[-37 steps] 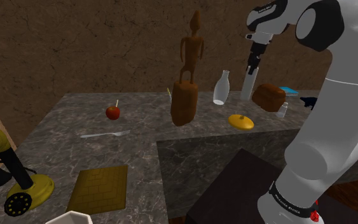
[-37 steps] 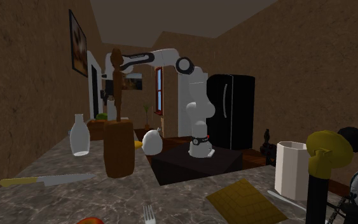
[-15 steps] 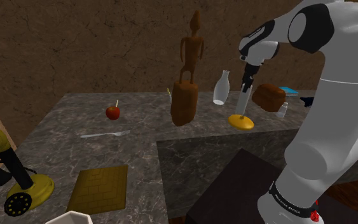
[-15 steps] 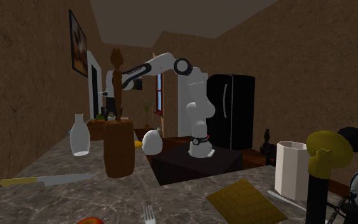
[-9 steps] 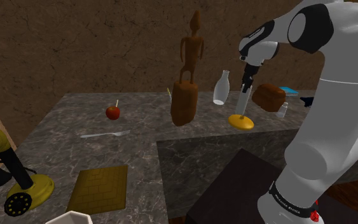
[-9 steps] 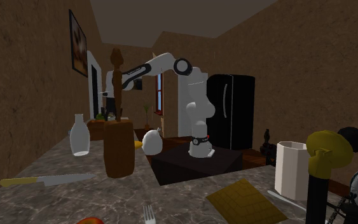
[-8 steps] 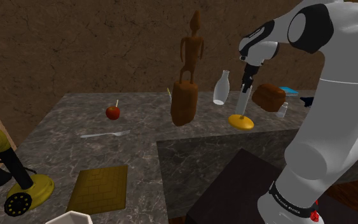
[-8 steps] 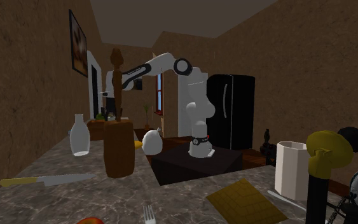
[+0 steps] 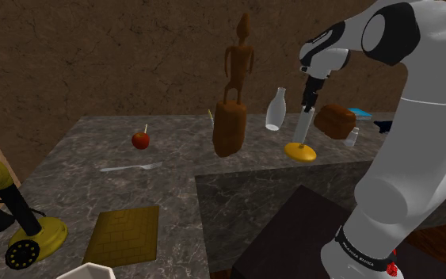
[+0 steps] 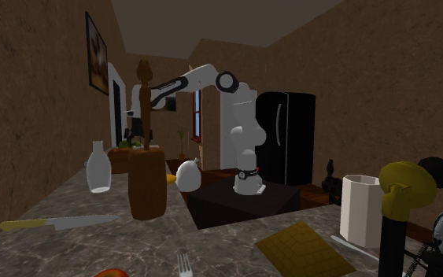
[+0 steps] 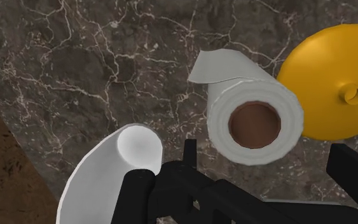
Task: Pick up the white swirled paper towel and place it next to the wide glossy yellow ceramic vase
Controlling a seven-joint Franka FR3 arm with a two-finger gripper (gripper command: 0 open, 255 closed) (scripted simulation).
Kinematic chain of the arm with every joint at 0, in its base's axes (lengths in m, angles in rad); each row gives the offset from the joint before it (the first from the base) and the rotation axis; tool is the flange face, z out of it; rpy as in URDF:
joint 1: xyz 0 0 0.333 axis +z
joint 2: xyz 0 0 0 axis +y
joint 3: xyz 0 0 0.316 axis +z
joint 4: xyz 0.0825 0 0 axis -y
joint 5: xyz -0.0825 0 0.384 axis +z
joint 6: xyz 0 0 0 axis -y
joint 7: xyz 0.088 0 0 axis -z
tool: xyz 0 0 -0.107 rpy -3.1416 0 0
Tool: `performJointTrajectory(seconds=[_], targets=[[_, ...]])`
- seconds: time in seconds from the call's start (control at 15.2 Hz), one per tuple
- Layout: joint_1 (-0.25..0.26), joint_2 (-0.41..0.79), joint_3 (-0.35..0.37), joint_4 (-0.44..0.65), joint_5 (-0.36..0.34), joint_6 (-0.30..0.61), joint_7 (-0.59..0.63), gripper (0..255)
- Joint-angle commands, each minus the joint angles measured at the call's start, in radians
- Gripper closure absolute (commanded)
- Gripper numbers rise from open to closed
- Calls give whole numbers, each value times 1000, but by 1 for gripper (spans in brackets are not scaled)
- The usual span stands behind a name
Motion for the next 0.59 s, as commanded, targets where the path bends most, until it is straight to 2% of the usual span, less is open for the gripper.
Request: performJointTrajectory(seconds=[0.0,0.07,0.53], targets=[[3,-20,-4,37,-15,-54,12,0],[3,-29,-5,53,-22,-78,16,0],[3,-29,-5,53,-22,-78,16,0]])
